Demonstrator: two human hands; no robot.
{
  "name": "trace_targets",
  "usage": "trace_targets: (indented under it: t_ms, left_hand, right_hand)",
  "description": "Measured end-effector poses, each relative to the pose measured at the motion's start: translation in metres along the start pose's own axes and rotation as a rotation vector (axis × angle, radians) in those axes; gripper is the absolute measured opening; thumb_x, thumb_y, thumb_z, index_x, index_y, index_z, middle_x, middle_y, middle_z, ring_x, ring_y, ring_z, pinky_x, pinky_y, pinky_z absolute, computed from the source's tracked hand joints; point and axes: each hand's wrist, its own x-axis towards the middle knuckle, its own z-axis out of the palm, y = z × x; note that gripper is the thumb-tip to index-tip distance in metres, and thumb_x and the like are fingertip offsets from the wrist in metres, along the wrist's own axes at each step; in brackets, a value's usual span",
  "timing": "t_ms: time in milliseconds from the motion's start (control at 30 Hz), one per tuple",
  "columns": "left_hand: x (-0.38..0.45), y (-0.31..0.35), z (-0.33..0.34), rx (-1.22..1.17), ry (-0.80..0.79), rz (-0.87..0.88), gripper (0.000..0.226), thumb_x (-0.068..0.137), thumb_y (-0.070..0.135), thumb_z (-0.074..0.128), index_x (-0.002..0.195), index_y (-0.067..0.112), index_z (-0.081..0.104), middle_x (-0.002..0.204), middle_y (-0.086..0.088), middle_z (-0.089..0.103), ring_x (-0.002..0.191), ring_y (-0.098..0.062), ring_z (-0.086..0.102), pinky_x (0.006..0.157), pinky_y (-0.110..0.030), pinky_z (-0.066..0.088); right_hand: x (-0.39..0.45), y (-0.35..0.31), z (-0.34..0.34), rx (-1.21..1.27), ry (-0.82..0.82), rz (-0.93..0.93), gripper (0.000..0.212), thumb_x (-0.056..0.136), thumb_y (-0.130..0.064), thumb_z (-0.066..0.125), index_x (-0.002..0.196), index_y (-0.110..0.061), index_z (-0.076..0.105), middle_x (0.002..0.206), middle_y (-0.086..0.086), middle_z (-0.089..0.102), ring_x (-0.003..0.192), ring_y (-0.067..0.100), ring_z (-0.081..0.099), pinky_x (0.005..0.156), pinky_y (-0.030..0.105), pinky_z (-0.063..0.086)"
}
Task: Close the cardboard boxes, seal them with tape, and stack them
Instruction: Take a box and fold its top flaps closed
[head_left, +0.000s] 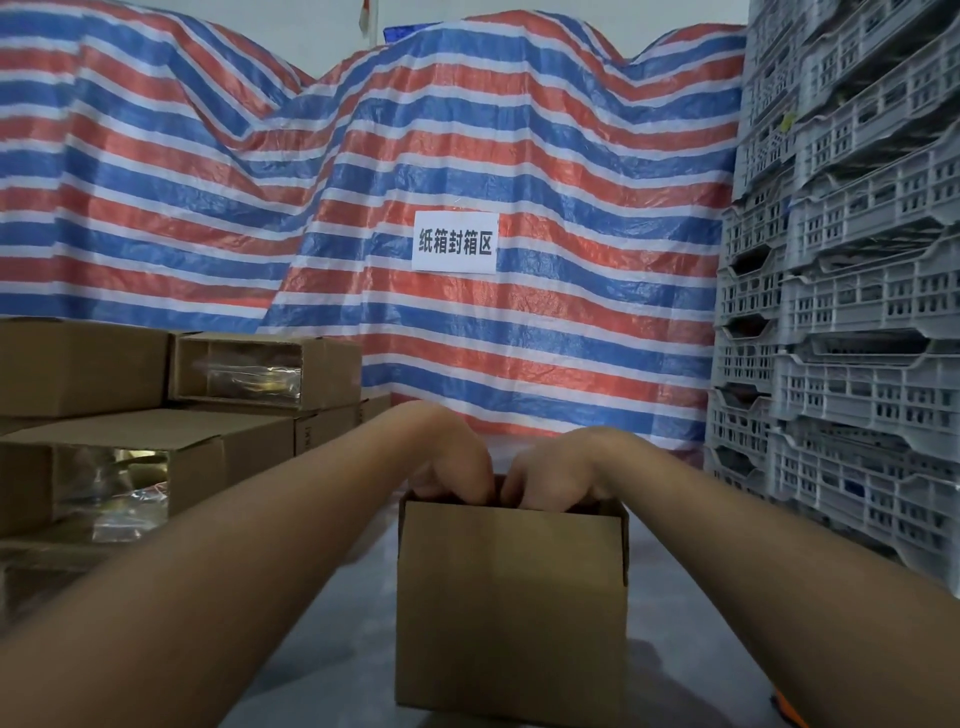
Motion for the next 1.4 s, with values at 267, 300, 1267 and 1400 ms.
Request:
trace_targets:
  t_ms: [267,300,1267,1400]
  left_hand:
    - [0.003,0.004,0.008,-0.090,0.073,-0.030,0.010,0.100,0.020,0.054,0.091,0.019,0.058,0.097,-0.003,0.058,0.090,-0.019,0.057,0.090,-0.034,0.046]
    - [0.002,0.000,0.007,-0.113,0.117,-0.009,0.011,0.100,0.025,0.053,0.094,0.018,0.060,0.098,-0.004,0.061,0.092,-0.020,0.059,0.089,-0.033,0.048]
    - [0.005,-0.081,0.137,-1.042,1.074,0.570,0.037,0.092,0.059,0.040,0.116,0.043,0.063,0.113,0.026,0.067,0.111,0.010,0.057,0.093,-0.023,0.042]
    - [0.002,-0.075,0.138,-1.051,1.081,0.525,0.033,0.091,0.060,0.039,0.111,0.047,0.061,0.109,0.027,0.065,0.108,0.012,0.056,0.092,-0.024,0.043]
  right_hand:
    - [0.007,0.008,0.007,0.335,-0.123,0.103,0.038,0.097,-0.024,0.064,0.133,-0.013,0.061,0.132,0.013,0.063,0.121,0.029,0.061,0.104,0.041,0.051]
    - [0.004,0.008,0.005,0.353,-0.127,0.098,0.037,0.096,-0.026,0.065,0.131,-0.014,0.062,0.130,0.013,0.065,0.119,0.029,0.063,0.105,0.043,0.050]
    - [-0.001,0.072,0.146,1.039,1.229,-0.162,0.034,0.106,-0.042,0.035,0.123,-0.033,0.062,0.121,-0.016,0.061,0.106,-0.029,0.045,0.083,-0.009,0.027]
    - [0.000,0.064,0.152,1.000,1.229,-0.198,0.048,0.085,-0.069,0.034,0.125,-0.052,0.052,0.128,-0.041,0.046,0.115,-0.034,0.036,0.088,-0.008,0.025]
